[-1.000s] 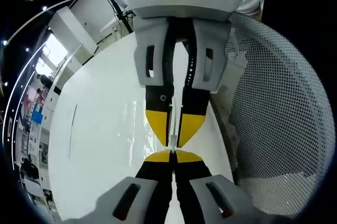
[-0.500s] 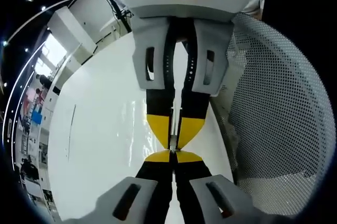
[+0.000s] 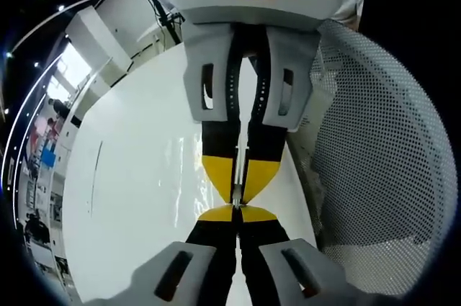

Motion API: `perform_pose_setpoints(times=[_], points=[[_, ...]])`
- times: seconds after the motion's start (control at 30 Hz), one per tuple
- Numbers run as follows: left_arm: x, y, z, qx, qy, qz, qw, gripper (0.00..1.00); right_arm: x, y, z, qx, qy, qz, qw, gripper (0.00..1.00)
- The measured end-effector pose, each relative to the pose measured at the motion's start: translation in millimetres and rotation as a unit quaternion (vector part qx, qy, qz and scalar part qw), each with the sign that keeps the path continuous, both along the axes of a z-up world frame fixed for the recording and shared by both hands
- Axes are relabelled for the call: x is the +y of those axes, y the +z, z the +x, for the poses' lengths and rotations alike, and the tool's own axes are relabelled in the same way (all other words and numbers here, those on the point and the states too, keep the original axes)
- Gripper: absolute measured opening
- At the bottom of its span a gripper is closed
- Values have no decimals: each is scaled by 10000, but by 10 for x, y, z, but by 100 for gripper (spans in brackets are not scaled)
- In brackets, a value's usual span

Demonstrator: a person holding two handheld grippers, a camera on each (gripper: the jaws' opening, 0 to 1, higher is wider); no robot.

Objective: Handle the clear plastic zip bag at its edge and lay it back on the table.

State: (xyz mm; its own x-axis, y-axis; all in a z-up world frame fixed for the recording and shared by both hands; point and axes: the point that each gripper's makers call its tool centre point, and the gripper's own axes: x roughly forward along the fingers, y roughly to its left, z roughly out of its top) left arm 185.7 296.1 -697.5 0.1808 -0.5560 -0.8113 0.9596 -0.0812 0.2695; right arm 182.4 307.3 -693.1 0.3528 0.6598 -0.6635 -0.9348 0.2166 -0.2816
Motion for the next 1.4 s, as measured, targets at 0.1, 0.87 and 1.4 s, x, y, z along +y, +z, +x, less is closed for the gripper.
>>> perform_pose_setpoints(times=[0.1, 0.87, 1.4], points=[[3, -3, -1, 13, 7, -15, 10000, 0, -2, -1, -3, -3, -1, -5, 10000, 0], [31, 22, 11, 40, 48, -46, 10000, 0, -12, 23, 7, 23, -55, 66, 10000, 0], [80, 21, 9, 73, 101, -39, 9999, 0, -14, 23, 6, 45, -67, 79, 9999, 0]])
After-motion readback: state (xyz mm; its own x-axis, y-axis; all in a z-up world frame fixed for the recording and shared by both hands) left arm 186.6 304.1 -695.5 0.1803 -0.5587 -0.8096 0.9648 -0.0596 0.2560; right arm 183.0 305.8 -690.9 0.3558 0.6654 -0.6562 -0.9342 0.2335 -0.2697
